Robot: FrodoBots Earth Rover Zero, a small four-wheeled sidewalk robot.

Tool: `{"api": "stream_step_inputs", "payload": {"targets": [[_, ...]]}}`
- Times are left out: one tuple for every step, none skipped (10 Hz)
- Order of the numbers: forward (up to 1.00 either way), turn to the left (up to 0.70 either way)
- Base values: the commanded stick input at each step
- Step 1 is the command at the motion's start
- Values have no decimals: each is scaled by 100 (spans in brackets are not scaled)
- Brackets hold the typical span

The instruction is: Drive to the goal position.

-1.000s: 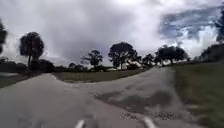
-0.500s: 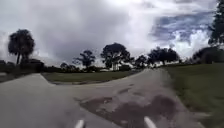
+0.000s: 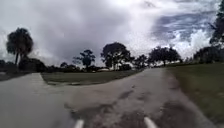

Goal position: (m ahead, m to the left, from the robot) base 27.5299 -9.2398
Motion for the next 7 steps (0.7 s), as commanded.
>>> {"api": "stream_step_inputs", "payload": {"targets": [[70,-19],[70,-35],[70,-35],[70,-35],[70,-35],[70,-35],[70,-35]]}}
